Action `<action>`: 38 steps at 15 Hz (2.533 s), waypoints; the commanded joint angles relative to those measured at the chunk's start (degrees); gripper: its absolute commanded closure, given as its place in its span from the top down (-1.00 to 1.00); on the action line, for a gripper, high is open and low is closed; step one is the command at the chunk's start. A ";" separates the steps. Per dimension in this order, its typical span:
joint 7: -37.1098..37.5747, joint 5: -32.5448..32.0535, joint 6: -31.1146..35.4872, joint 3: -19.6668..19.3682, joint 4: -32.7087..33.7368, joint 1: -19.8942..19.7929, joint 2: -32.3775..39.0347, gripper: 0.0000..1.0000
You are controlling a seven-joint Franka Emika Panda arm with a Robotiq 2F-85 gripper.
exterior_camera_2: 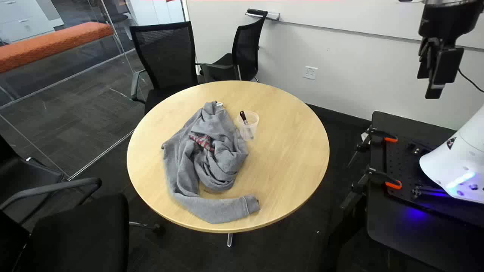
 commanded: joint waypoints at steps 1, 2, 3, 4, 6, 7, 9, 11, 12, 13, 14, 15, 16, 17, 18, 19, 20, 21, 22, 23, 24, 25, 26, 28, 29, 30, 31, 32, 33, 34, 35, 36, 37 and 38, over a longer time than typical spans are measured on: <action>-0.25 0.16 -0.21 0.32 0.14 -0.41 0.00 1.00; -0.25 0.16 -0.21 0.31 0.14 -0.41 0.00 1.00; -0.25 0.16 -0.21 0.32 0.14 -0.41 0.00 1.00; -0.25 0.16 -0.21 0.32 0.14 -0.41 0.00 1.00; -0.25 0.16 -0.21 0.32 0.14 -0.41 0.00 1.00; -0.25 0.16 -0.21 0.32 0.14 -0.41 0.00 1.00; 0.89 0.37 3.34 1.27 -0.56 -0.50 -0.43 1.00; 1.72 0.40 7.37 2.25 -0.59 -0.41 -0.26 1.00; 2.35 0.19 10.02 2.98 -0.52 -0.45 0.24 1.00; 3.42 -0.17 13.52 3.91 -0.45 -0.68 1.20 1.00; 4.04 -0.31 16.30 4.51 -0.43 -0.72 1.97 1.00; 5.24 -0.88 19.90 5.48 -0.65 -1.05 2.80 1.00; 6.47 -1.49 23.05 6.28 -0.82 -1.32 3.50 1.00; 7.85 -2.21 26.80 7.14 -1.18 -1.66 4.26 1.00; 9.32 -2.99 30.91 7.94 -1.56 -2.19 5.26 1.00; 10.70 -3.82 34.64 8.61 -1.84 -2.78 6.28 1.00; 12.49 -5.24 38.89 9.29 -2.14 -3.91 7.61 1.00; 14.43 -6.55 42.28 9.92 -2.22 -5.07 8.96 1.00; 16.02 -7.93 45.56 10.35 -2.32 -6.33 10.43 1.00; 17.82 -9.22 48.19 10.90 -2.29 -7.59 11.76 1.00; 19.55 -10.84 50.56 11.56 -2.16 -9.19 13.22 1.00; 20.98 -12.08 52.50 11.98 -1.92 -10.48 14.64 1.00; 22.53 -13.52 54.13 12.55 -1.74 -11.88 15.82 1.00; 24.94 -15.75 57.12 13.32 -1.32 -14.22 18.30 1.00; 26.10 -16.92 59.08 13.64 -1.21 -15.46 19.74 1.00; 27.13 -18.22 61.03 14.10 -1.13 -16.83 21.30 1.00; 27.99 -19.30 62.83 14.40 -1.02 -17.99 22.81 1.00; 28.70 -20.24 64.88 14.65 -1.01 -19.14 24.49 1.00; 29.48 -21.66 66.67 15.02 -0.91 -20.39 26.03 1.00; 30.06 -23.12 68.49 15.43 -0.69 -21.65 27.86 1.00; 30.98 -24.83 69.71 15.95 -0.37 -22.98 29.35 1.00; 31.56 -26.45 71.18 17.05 0.11 -24.82 31.32 1.00; 32.36 -28.32 72.08 17.80 0.59 -26.27 32.75 1.00; 33.43 -30.24 72.44 18.67 1.34 -27.83 34.23 1.00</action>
